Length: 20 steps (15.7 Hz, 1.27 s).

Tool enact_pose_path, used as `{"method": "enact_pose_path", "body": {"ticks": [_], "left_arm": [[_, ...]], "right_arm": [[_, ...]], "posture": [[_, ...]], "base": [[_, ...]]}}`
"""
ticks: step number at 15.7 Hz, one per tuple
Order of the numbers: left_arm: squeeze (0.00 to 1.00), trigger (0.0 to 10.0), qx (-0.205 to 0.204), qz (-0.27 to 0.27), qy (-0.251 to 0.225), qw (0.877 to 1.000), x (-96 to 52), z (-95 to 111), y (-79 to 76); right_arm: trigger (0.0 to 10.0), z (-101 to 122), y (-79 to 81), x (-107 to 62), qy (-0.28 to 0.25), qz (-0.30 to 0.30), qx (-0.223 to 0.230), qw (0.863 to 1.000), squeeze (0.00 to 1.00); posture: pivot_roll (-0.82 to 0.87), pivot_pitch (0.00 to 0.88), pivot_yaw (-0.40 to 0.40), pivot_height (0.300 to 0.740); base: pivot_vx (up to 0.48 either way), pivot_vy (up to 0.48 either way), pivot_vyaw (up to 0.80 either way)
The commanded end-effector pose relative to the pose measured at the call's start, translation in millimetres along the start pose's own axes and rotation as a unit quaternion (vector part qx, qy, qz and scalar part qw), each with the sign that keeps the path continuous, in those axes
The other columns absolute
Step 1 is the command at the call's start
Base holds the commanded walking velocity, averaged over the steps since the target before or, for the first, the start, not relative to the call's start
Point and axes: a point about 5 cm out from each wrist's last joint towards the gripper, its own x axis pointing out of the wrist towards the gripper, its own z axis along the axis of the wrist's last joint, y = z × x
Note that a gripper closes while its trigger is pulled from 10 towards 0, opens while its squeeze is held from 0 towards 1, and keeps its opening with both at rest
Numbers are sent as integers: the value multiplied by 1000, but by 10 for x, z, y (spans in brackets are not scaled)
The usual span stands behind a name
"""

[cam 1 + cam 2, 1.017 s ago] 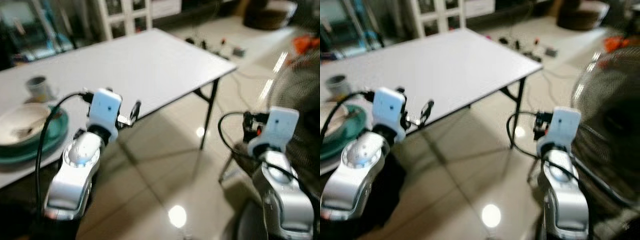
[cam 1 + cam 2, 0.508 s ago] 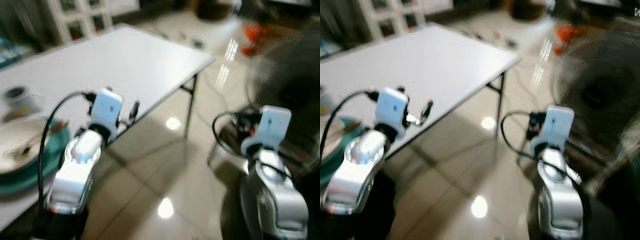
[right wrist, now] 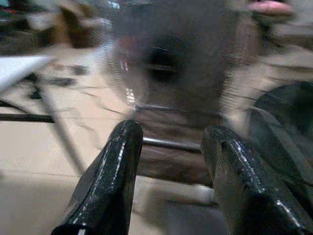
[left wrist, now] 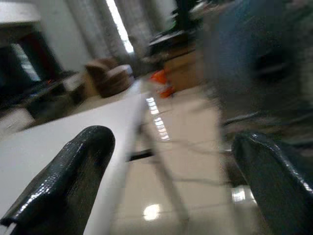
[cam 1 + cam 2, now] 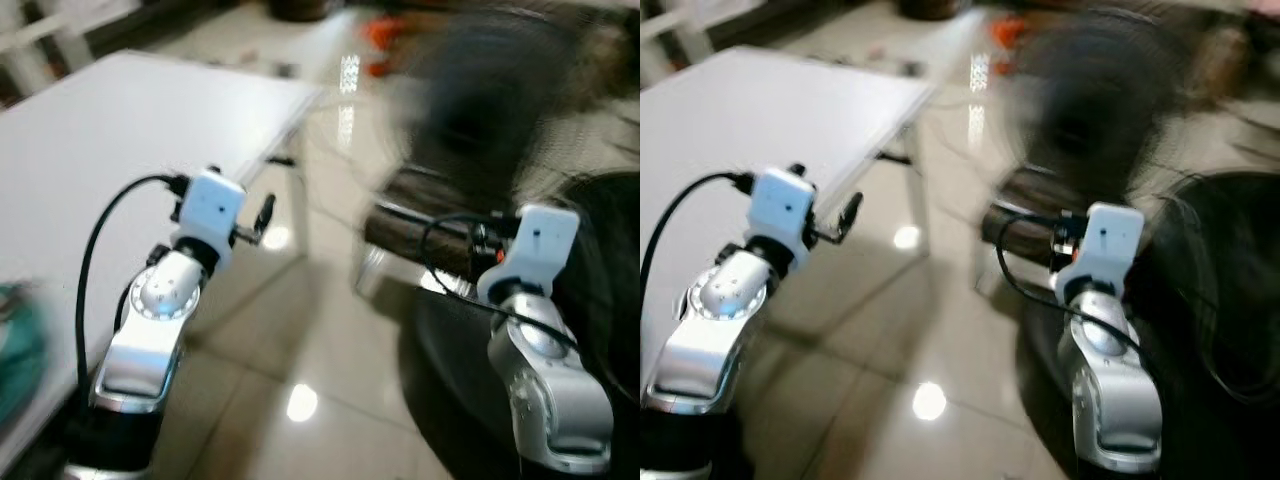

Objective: Setting the table

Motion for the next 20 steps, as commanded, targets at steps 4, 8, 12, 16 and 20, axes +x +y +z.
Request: {"method": "enact_pose_path", "body": {"ticks": [4,8,12,16,20], "left_arm": [[0,10000,0,11,3,1000,-35,-22,67],[0,10000,5,15,4,1000,-30,-22,77],[0,10000,6,34,14,999,-43,-52,120],[0,10000,-5,19,15,1000,-57,-70,65],[0,10000,5,-18,52,998,-129,-229,13]], "right_arm": [[10000,-45,60,98,16,20,-13,1000,0],[10000,-59,105,188,23,53,-10,998,0],[10000,-55,224,191,17,106,-5,994,0],[10000,-117,221,191,27,117,-31,992,0],[10000,-303,151,194,70,101,-29,992,0]], "posture": [[19,19,24,740],[20,19,23,740],[21,23,18,740],[18,15,10,740],[19,5,9,740]], "base": [[97,0,-772],[430,0,-383],[436,0,0],[321,0,0],[0,0,0]]}}
